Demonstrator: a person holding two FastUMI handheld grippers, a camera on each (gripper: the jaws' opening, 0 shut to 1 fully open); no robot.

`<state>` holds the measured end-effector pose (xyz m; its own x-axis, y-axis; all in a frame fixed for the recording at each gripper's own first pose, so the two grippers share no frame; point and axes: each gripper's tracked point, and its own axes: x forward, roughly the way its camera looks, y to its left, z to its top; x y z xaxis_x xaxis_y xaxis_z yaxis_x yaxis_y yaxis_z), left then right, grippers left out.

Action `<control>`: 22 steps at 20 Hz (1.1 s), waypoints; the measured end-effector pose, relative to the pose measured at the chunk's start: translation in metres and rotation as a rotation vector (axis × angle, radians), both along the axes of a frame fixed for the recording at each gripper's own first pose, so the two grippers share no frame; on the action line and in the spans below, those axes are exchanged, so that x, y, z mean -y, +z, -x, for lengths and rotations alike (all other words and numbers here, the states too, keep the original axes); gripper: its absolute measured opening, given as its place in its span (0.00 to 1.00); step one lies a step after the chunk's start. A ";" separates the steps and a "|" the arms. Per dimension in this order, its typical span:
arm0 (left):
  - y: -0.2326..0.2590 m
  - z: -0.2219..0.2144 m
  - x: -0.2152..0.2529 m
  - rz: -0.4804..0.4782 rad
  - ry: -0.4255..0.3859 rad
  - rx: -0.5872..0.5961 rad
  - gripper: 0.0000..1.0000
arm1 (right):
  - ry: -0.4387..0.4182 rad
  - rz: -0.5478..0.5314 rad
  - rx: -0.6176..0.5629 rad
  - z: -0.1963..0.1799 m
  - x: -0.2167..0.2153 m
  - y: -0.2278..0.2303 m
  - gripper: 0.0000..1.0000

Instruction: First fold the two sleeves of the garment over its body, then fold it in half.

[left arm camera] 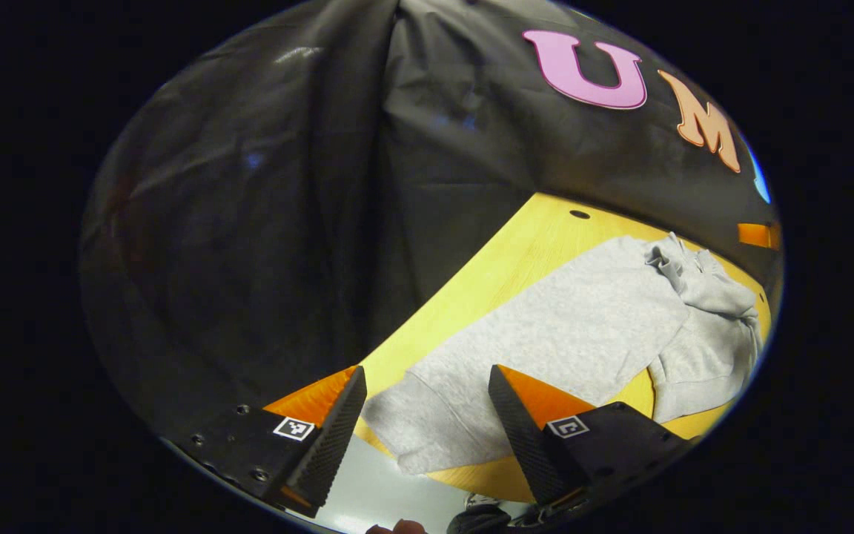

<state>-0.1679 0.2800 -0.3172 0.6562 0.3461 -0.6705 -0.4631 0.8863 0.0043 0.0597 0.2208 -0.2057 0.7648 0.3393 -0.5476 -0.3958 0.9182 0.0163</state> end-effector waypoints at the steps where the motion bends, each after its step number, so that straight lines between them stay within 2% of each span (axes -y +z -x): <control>1: -0.005 0.002 0.002 0.017 0.003 -0.010 0.98 | -0.003 0.002 -0.002 0.004 0.005 0.002 0.96; 2: -0.010 0.003 0.003 0.031 0.010 -0.022 1.00 | -0.007 -0.002 -0.008 0.009 0.007 0.001 0.97; 4: -0.018 0.005 0.005 0.061 0.023 -0.041 0.98 | -0.025 -0.005 -0.021 0.015 0.017 0.001 0.97; 8: -0.021 0.004 0.006 0.014 0.020 -0.045 0.96 | -0.066 0.001 -0.018 0.020 0.040 0.002 0.98; 9: -0.023 -0.001 0.005 0.006 0.025 -0.028 0.99 | -0.076 -0.001 -0.017 0.022 0.046 0.003 0.98; 11: -0.022 -0.004 0.008 -0.001 0.029 -0.014 0.91 | -0.097 -0.010 -0.014 0.027 0.057 0.005 0.98; 14: -0.024 -0.011 0.015 0.001 0.012 -0.040 0.51 | -0.128 0.001 -0.014 0.031 0.078 0.003 0.98; 15: -0.023 -0.012 0.019 -0.003 -0.001 -0.059 0.44 | -0.139 -0.002 -0.017 0.034 0.085 0.003 0.98; 16: -0.023 -0.015 0.020 -0.018 -0.014 -0.074 0.24 | -0.151 -0.009 -0.019 0.036 0.090 0.003 0.98; 18: -0.023 -0.019 0.021 -0.040 -0.045 -0.119 0.03 | -0.168 -0.015 -0.020 0.039 0.104 0.004 0.98; 19: -0.022 -0.021 0.022 -0.027 -0.049 -0.128 0.00 | -0.176 -0.013 -0.016 0.040 0.111 0.005 0.98; 22: -0.006 -0.032 0.011 -0.014 -0.006 -0.105 0.00 | -0.203 -0.005 -0.012 0.043 0.134 0.007 0.98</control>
<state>-0.1355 0.2686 -0.3228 0.5845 0.3521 -0.7310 -0.4539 0.8887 0.0652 0.0165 0.0869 -0.1986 0.8110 0.1818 -0.5561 -0.2027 0.9789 0.0245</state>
